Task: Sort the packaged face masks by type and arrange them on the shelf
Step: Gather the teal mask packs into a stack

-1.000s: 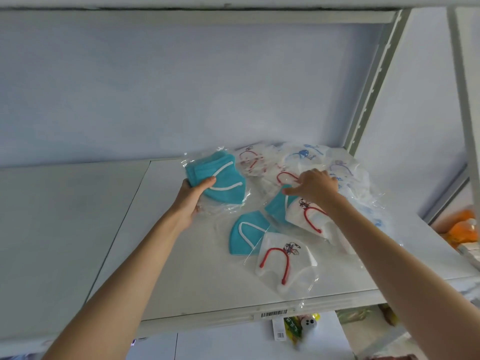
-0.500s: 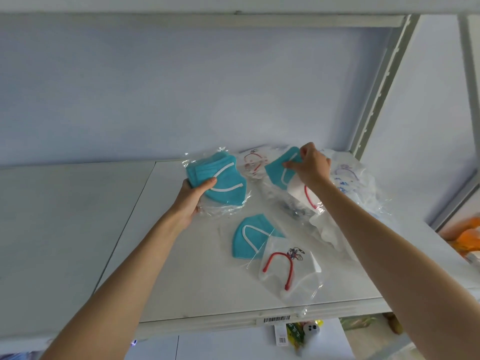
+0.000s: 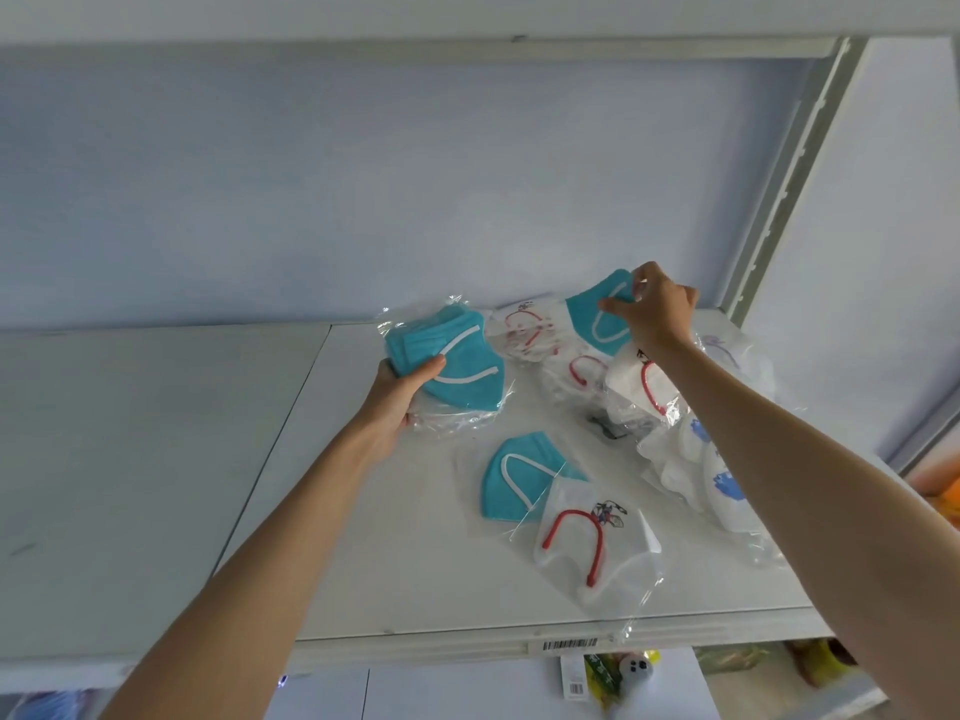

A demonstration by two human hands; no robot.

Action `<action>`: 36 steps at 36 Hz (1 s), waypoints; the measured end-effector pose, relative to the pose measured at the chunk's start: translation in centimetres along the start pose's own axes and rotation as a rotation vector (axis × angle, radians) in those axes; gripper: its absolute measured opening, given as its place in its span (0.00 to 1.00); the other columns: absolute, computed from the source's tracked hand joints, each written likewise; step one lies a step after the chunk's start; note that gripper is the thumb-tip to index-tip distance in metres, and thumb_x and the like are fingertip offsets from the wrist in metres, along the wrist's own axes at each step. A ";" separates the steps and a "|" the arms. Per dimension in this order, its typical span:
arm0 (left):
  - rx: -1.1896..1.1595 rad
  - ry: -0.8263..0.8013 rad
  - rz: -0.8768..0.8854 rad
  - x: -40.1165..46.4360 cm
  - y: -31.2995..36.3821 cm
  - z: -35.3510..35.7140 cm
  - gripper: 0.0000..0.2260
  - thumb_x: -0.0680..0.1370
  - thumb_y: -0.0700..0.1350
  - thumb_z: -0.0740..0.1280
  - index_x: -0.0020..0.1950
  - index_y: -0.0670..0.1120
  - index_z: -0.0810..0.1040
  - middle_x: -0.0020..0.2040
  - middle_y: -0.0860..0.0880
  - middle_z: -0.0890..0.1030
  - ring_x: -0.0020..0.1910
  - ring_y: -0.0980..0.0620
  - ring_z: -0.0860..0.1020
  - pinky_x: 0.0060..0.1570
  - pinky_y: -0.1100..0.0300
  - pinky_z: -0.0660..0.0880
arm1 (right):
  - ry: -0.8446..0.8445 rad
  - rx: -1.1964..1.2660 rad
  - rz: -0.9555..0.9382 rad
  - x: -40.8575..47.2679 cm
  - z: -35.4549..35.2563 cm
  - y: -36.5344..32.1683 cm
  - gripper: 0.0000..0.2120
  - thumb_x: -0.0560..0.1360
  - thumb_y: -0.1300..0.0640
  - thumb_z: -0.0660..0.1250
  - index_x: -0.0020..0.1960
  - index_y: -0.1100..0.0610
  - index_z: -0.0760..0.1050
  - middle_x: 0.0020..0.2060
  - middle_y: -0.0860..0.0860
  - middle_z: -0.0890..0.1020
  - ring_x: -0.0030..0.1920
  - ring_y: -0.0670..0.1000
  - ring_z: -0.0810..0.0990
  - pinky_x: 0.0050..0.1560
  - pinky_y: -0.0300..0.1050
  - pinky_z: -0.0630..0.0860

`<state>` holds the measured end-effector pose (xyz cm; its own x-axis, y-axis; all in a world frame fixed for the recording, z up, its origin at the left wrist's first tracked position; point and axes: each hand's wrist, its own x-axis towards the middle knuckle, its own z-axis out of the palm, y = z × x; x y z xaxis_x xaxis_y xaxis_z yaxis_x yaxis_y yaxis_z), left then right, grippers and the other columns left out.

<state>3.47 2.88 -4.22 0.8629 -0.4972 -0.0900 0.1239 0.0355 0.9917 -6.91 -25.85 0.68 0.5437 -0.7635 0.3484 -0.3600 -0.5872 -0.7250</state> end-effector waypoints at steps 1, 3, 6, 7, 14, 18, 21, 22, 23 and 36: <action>0.002 -0.001 -0.003 0.1 -0.1 0.0 0.04 0.78 0.45 0.69 0.49 0.50 0.75 0.42 0.53 0.80 0.30 0.64 0.80 0.24 0.69 0.70 | -0.017 0.002 0.027 0.4 0.0 -0.1 0.20 0.71 0.50 0.73 0.58 0.56 0.72 0.50 0.51 0.76 0.53 0.53 0.66 0.57 0.53 0.73; 0.006 -0.005 -0.003 0.0 0.1 0.1 0.04 0.78 0.44 0.68 0.49 0.50 0.74 0.42 0.52 0.80 0.28 0.65 0.79 0.22 0.70 0.69 | -0.044 0.085 0.131 1.1 -0.2 -0.5 0.24 0.68 0.49 0.76 0.59 0.55 0.73 0.49 0.50 0.76 0.55 0.54 0.71 0.56 0.53 0.75; -0.025 -0.006 -0.017 0.0 0.2 0.0 0.05 0.78 0.44 0.69 0.51 0.50 0.74 0.44 0.53 0.81 0.31 0.64 0.81 0.24 0.69 0.71 | -0.033 0.376 0.301 2.0 -0.4 -1.2 0.25 0.65 0.53 0.79 0.58 0.55 0.74 0.52 0.52 0.80 0.51 0.55 0.80 0.52 0.53 0.80; -0.034 -0.008 -0.014 0.1 0.1 -0.1 0.06 0.77 0.44 0.69 0.53 0.50 0.75 0.45 0.52 0.82 0.34 0.62 0.82 0.26 0.67 0.73 | -0.013 0.463 0.326 2.3 -0.3 -1.2 0.24 0.64 0.54 0.79 0.56 0.55 0.74 0.52 0.52 0.81 0.49 0.55 0.82 0.51 0.53 0.81; -0.073 0.032 -0.035 -0.1 0.1 -0.4 0.27 0.71 0.50 0.75 0.66 0.45 0.70 0.58 0.46 0.81 0.49 0.50 0.81 0.32 0.62 0.76 | 0.277 0.685 0.130 1.8 -0.9 -3.0 0.12 0.68 0.57 0.75 0.43 0.53 0.71 0.40 0.47 0.77 0.43 0.48 0.78 0.46 0.46 0.79; -0.066 0.017 -0.036 0.0 0.2 -0.7 0.29 0.71 0.50 0.76 0.67 0.45 0.70 0.60 0.46 0.81 0.53 0.49 0.81 0.36 0.59 0.78 | 0.147 0.923 0.044 0.3 -1.0 -5.3 0.10 0.69 0.61 0.74 0.42 0.53 0.73 0.41 0.52 0.80 0.41 0.51 0.80 0.45 0.50 0.81; -0.072 -0.029 -0.038 0.1 0.3 -0.7 0.33 0.67 0.53 0.76 0.68 0.46 0.70 0.61 0.47 0.81 0.56 0.49 0.81 0.45 0.53 0.81 | -0.218 0.943 0.056 -2.2 0.0 -7.2 0.08 0.69 0.65 0.74 0.44 0.57 0.76 0.40 0.53 0.82 0.37 0.50 0.82 0.40 0.46 0.81; -0.070 -0.042 -0.033 0.1 0.2 -0.6 0.33 0.66 0.54 0.76 0.68 0.46 0.70 0.61 0.47 0.81 0.56 0.49 0.81 0.48 0.51 0.81 | -0.334 0.862 0.072 -3.2 0.6 -7.6 0.08 0.69 0.65 0.74 0.45 0.58 0.77 0.40 0.54 0.83 0.36 0.50 0.83 0.40 0.45 0.81; -0.069 -0.060 -0.029 -0.1 0.3 -0.5 0.33 0.67 0.54 0.77 0.68 0.46 0.70 0.61 0.47 0.81 0.57 0.49 0.81 0.50 0.51 0.80 | -0.423 0.768 0.099 -4.1 1.2 -7.7 0.08 0.69 0.64 0.74 0.45 0.58 0.77 0.40 0.54 0.83 0.36 0.50 0.83 0.39 0.44 0.81; 0.015 -0.208 0.033 -1.4 0.6 1.2 0.15 0.77 0.51 0.69 0.61 0.46 0.75 0.43 0.52 0.82 0.39 0.54 0.81 0.30 0.63 0.75 | -0.439 0.566 0.161 -8.5 6.1 -8.0 0.17 0.67 0.59 0.77 0.52 0.59 0.76 0.44 0.52 0.82 0.46 0.55 0.83 0.49 0.51 0.81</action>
<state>1.76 2.53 -3.44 0.7467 -0.6641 -0.0378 0.0887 0.0430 0.9951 -4.00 -13.06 -0.13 0.8134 -0.5811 0.0277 -0.0789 -0.1573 -0.9844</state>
